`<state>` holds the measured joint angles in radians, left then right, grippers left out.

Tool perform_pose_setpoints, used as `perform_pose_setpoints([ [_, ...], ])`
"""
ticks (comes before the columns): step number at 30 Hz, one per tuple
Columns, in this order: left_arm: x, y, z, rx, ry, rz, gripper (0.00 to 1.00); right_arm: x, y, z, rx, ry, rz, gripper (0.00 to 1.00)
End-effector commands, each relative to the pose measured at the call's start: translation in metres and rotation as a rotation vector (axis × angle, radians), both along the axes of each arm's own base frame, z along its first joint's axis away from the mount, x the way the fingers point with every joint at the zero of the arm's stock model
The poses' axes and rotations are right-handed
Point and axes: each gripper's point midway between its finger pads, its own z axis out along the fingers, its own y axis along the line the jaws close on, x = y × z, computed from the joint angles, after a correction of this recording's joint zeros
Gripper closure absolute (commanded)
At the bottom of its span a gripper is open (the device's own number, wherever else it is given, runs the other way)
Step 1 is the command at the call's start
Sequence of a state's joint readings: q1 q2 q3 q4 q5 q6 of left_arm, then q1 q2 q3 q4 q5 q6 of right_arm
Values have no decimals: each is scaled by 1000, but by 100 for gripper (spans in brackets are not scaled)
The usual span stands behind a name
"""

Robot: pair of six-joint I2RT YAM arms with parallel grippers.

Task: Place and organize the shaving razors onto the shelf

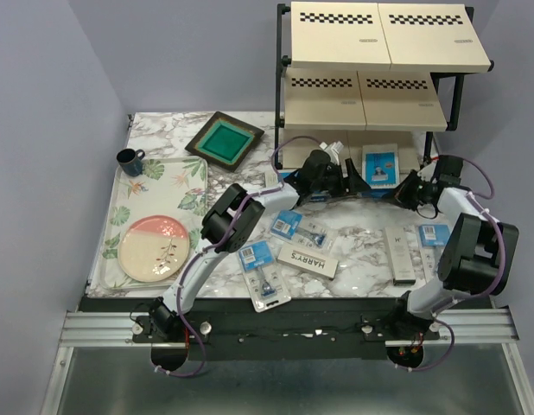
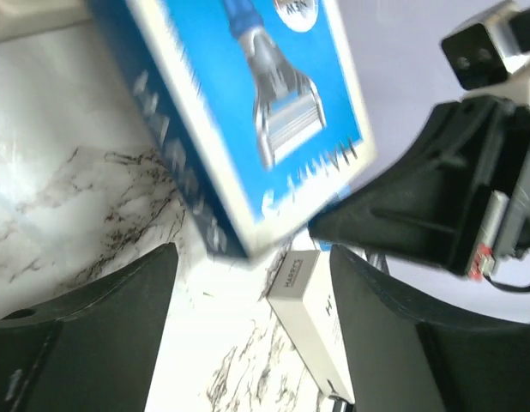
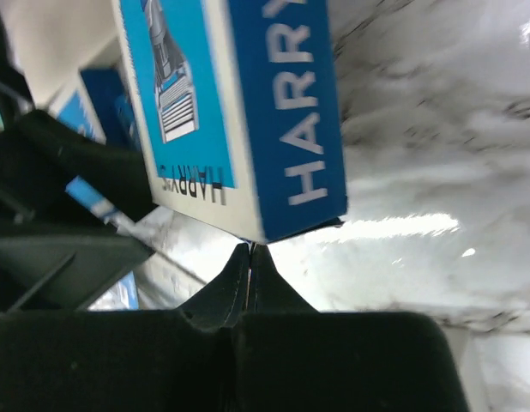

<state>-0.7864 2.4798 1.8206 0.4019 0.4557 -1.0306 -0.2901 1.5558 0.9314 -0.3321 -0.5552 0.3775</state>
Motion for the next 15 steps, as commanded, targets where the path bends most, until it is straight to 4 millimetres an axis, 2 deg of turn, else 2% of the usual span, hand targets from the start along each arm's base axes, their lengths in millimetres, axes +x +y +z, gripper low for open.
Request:
perform_pose_setpoints([
  [1,16,4,-1,54,-66,30,17,32,-34,1,-6,-34,-116,99],
  [3,17,13,-9,66,-46,33,15,39,-41,2,-19,-42,-131,99],
  [5,14,19,-3,57,-30,30,14,43,-44,-4,-16,-31,-144,99],
  [6,11,25,-10,65,-12,28,14,48,-47,-1,-20,-43,-145,99],
  [7,10,29,-3,55,-12,25,14,51,-49,-6,-22,-40,-145,99],
  [9,4,35,-6,54,10,12,14,60,-55,-2,-59,-74,-115,99],
  [10,3,38,0,44,6,10,14,65,-57,0,-75,-94,-100,99],
  [11,1,40,1,42,9,5,13,68,-55,-5,-76,-102,-57,99],
  [12,-2,43,-3,42,18,-2,13,72,-54,-3,-78,-122,-25,99],
  [13,-3,44,1,36,15,-3,14,78,-56,2,-82,-132,-4,99],
  [15,-6,47,0,38,20,-7,13,83,-52,-3,-74,-143,50,99],
])
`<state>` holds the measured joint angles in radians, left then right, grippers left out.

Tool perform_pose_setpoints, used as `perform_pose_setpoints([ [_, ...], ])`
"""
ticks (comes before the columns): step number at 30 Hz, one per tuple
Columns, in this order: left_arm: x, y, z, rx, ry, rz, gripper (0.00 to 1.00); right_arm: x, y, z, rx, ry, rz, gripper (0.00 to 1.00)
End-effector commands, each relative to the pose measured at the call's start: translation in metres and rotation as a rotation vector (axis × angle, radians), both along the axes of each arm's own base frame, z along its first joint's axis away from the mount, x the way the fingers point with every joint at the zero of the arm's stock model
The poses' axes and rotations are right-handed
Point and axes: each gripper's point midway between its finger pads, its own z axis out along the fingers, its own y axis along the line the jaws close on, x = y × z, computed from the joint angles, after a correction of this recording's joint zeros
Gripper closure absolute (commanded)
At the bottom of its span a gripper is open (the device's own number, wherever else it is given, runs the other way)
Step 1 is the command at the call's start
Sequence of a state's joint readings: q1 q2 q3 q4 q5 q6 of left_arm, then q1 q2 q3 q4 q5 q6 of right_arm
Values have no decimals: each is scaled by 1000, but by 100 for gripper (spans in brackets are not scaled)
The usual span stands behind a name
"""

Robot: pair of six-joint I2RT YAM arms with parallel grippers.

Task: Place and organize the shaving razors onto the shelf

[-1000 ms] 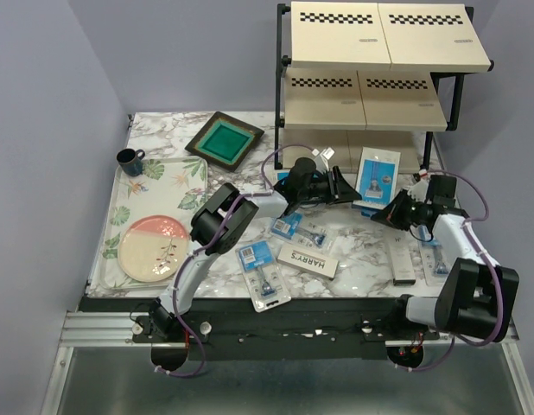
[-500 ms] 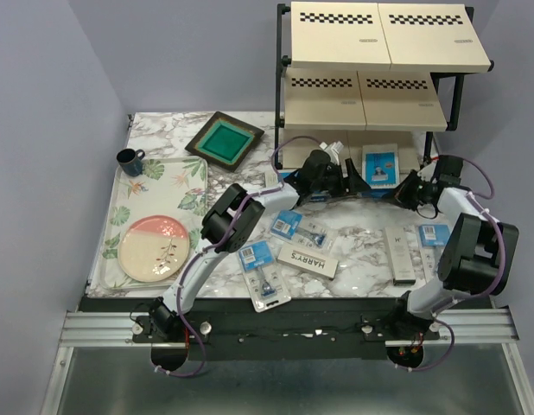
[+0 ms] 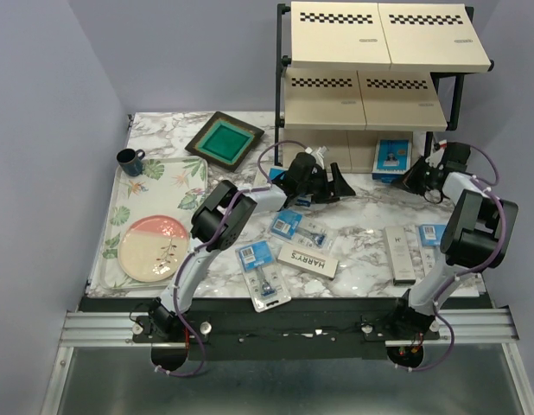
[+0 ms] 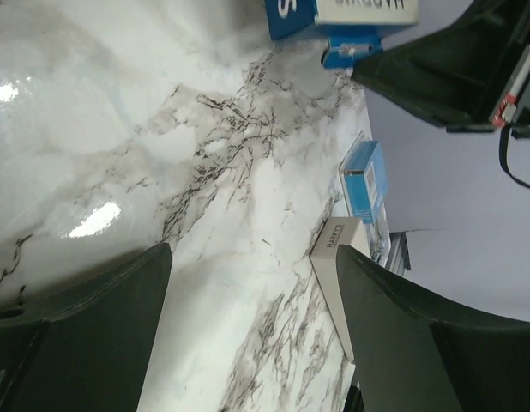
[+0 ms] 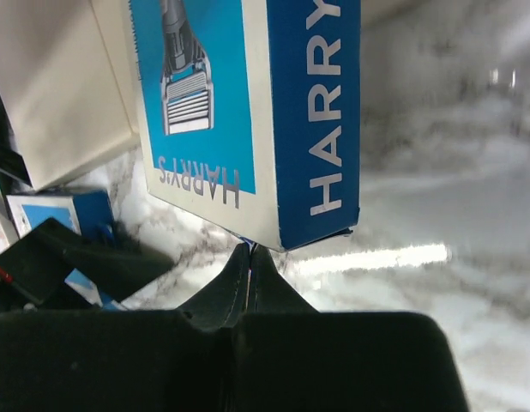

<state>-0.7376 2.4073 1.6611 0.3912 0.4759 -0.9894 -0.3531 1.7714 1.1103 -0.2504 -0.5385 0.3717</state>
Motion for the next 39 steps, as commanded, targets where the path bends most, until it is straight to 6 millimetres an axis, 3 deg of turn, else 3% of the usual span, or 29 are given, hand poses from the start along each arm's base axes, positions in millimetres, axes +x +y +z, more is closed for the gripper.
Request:
perform_pose_setpoints([
  [1,-8,7,26,-40,-18,-25,13,27,-5,8,-44,-96,133,99],
  [6,-12,6,28,-41,-34,-36,13,35,5,7,6,-138,225,99],
  [14,-14,6,27,-35,-34,-39,13,13,32,3,143,-135,331,99],
  [19,-14,4,25,-39,-36,-40,14,-4,37,-2,167,-112,313,99],
  [25,-15,3,25,-39,-33,-41,13,12,3,-6,111,-103,145,99],
  [30,-17,7,23,-30,-28,-41,13,31,-18,-7,51,-105,121,99],
  [39,-22,6,20,-10,-40,-47,13,41,-15,-14,108,-126,129,99],
])
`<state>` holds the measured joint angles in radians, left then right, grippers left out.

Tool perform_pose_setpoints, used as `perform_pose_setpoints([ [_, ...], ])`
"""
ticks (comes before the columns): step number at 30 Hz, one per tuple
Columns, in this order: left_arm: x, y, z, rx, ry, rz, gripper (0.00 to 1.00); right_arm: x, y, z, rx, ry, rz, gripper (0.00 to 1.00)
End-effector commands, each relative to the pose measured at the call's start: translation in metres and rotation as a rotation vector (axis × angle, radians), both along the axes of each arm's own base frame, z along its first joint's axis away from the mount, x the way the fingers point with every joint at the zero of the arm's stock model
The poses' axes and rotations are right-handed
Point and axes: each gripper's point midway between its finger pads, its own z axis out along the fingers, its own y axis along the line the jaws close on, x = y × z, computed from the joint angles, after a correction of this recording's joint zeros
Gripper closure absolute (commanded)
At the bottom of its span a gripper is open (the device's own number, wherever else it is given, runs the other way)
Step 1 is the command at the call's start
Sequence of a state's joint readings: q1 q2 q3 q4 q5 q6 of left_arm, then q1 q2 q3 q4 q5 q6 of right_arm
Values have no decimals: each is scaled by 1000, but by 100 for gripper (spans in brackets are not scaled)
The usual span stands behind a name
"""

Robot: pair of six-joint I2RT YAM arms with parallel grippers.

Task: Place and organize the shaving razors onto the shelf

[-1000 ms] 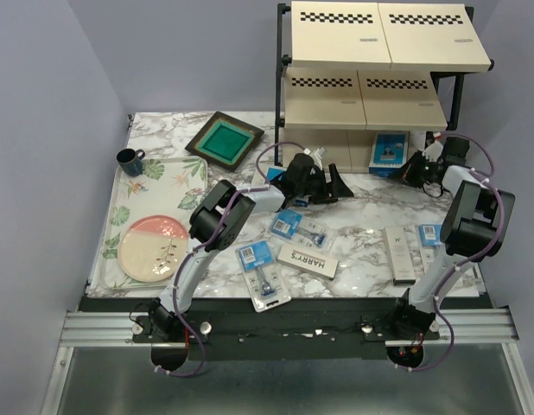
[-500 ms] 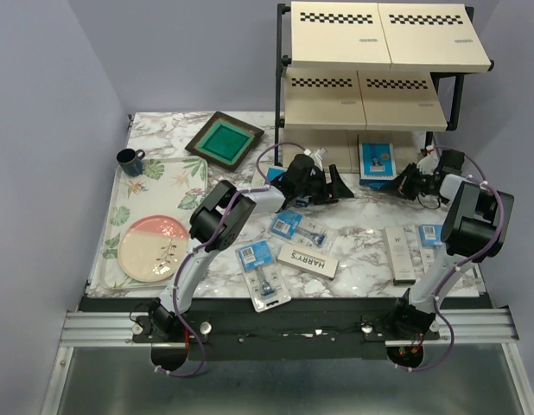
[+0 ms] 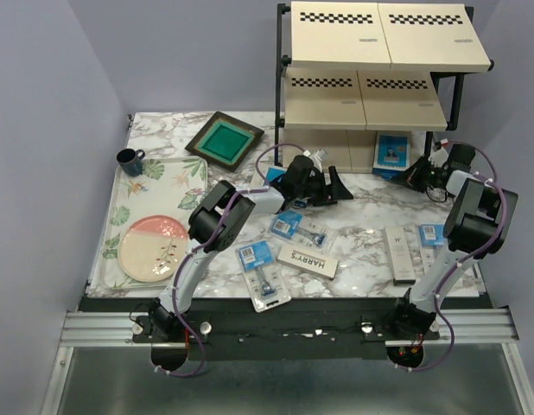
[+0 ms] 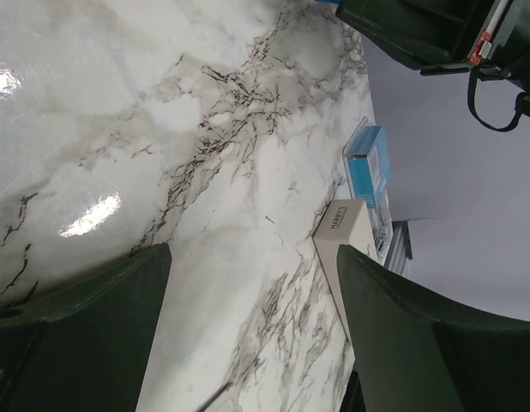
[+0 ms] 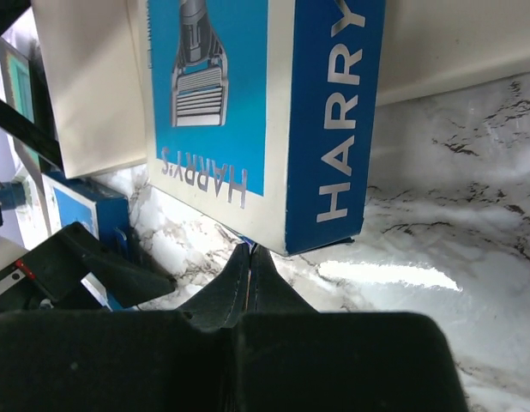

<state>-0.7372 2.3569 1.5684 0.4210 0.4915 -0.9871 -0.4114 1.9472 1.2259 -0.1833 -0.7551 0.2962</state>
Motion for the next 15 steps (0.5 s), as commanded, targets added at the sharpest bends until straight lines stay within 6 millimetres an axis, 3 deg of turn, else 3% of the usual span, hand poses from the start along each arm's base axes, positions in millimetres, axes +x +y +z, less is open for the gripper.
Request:
perform_pose_setpoints([
  [1,-9,-5,21,-13,-50,-32,13,11,-4,-6,10,-27,20,99],
  [6,-14,-8,20,-9,-59,-45,13,7,13,3,92,-69,121,99],
  [15,-21,-14,21,-5,-77,-59,13,9,12,1,89,-65,133,99],
])
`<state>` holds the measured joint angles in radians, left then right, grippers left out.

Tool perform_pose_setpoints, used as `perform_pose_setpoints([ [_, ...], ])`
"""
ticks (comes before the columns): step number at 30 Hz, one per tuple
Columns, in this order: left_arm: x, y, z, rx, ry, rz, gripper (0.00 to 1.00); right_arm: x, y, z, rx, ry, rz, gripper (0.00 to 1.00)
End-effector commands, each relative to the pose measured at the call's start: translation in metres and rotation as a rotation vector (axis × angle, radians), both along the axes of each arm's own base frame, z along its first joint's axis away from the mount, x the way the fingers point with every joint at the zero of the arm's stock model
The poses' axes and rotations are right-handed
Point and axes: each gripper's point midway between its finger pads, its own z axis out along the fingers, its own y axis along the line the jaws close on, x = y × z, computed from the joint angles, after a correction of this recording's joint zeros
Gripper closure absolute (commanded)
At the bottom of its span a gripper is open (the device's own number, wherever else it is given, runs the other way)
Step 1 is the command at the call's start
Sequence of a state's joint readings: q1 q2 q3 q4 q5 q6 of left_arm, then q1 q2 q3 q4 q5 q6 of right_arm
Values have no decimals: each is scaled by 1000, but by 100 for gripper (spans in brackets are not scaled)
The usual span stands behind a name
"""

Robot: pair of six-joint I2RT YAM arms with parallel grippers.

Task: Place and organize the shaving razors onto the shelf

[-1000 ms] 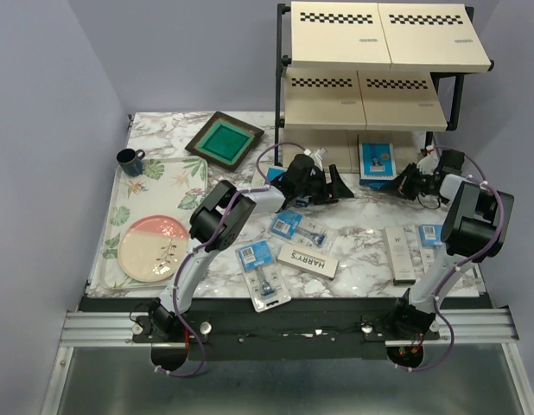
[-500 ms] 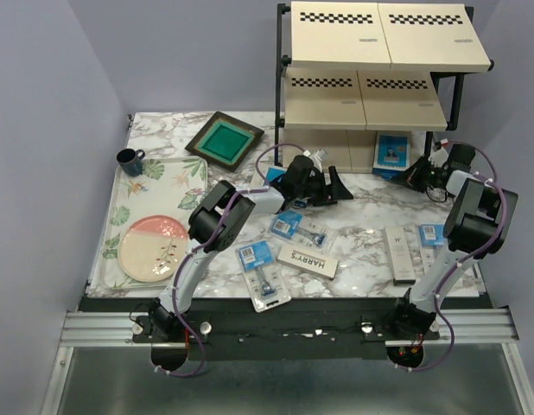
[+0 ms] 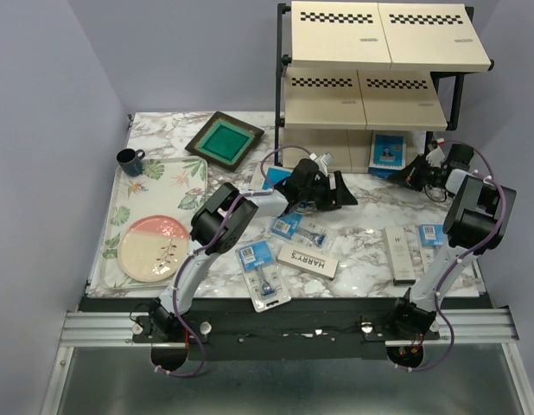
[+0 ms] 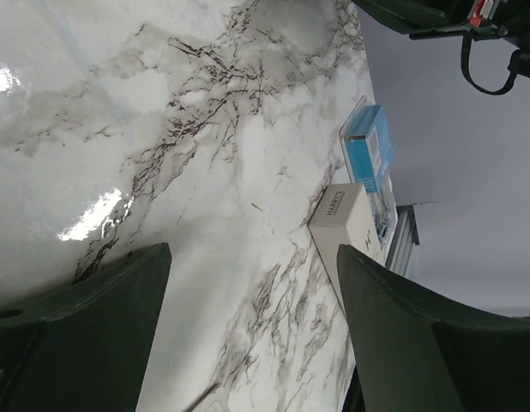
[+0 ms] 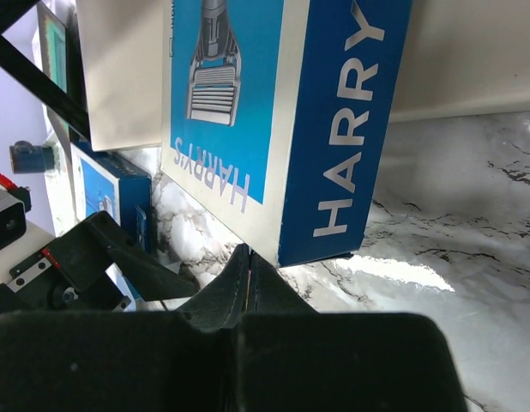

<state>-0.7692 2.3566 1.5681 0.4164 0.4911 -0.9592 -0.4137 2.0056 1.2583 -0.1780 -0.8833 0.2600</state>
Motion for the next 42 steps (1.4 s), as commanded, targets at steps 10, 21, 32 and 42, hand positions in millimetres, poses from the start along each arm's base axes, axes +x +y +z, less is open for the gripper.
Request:
perform_pose_setpoints([
  [10,-9,1,18,3,-61,-22,12,10,-1,-3,18,-22,89,99],
  [21,-10,0,14,22,-68,-22,13,18,-8,-9,-4,13,53,83],
  [32,-14,-1,24,13,-81,-26,12,16,-18,9,-48,50,-40,38],
  [42,-21,3,28,-5,-61,-30,12,-15,-3,30,-26,59,-83,52],
])
